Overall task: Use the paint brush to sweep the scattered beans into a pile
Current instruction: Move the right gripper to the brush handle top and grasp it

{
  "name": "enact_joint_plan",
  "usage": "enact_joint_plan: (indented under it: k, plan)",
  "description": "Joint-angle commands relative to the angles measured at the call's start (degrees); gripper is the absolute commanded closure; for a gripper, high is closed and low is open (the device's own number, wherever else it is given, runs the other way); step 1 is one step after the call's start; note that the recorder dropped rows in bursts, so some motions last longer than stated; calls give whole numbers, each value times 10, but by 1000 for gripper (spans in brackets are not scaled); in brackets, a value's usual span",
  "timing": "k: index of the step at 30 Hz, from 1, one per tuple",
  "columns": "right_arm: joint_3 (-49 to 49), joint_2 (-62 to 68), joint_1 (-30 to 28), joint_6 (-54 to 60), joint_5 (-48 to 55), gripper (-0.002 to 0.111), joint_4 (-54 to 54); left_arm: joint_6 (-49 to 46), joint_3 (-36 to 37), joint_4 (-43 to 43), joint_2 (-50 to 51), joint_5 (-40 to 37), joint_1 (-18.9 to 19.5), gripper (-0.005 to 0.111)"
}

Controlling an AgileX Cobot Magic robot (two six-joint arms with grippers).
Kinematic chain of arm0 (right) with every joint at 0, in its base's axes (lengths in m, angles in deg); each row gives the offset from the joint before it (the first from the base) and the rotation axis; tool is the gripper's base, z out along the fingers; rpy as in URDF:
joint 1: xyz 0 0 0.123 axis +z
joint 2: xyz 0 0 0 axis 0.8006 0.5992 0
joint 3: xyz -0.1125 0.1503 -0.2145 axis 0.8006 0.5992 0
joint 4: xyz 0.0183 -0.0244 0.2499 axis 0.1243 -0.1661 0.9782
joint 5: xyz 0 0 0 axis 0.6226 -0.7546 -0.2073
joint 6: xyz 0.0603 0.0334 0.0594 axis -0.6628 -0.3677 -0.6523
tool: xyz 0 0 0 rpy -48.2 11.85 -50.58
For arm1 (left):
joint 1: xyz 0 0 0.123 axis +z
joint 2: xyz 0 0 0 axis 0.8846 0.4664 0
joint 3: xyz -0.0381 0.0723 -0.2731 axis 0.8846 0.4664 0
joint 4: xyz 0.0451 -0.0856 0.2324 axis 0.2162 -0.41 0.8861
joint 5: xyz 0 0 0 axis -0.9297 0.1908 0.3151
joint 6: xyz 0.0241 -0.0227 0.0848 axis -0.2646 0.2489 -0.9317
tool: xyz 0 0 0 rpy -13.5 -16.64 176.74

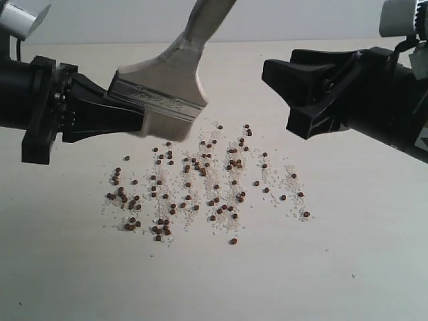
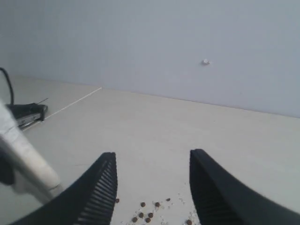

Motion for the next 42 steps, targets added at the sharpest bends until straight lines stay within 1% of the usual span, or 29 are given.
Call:
enact_joint_plan:
  k: [1, 2, 4, 8, 13, 16, 18, 22, 28, 40, 42]
  plan:
    - [-4, 0, 0, -3, -25, 49, -79, -36, 1, -32, 29, -12, 28, 107]
    - [-4, 0, 0, 2, -28, 47, -80, -39, 1, -31, 36, -12, 34, 107]
    - [-4, 0, 0, 10, -47, 47, -80, -45, 1, -25, 48, -12, 45, 107]
    - [-17, 14, 0, 4, -106, 47, -104, -61, 1, -31, 67, -12, 45, 107]
    - [-75, 76, 0, -51, -116, 47, -177, -61, 1, -28, 81, -12, 50, 107]
    - [-99, 119, 0, -57, -167, 47, -221, -61, 1, -28, 82, -12, 55, 107]
    - [-111, 141, 0, -66, -193, 47, -221, -61, 1, -28, 82, -12, 55, 107]
    - [-127, 175, 0, -69, -197, 47, -202, -61, 1, -28, 82, -12, 55, 107]
    - [-157, 210, 0, -69, -249, 47, -202, -61, 1, -28, 82, -12, 55, 107]
    - [-237, 256, 0, -117, -268, 47, -216, -61, 1, -28, 82, -12, 55, 107]
    - [-244, 259, 0, -126, -273, 48, -219, -61, 1, -28, 82, -12, 55, 107]
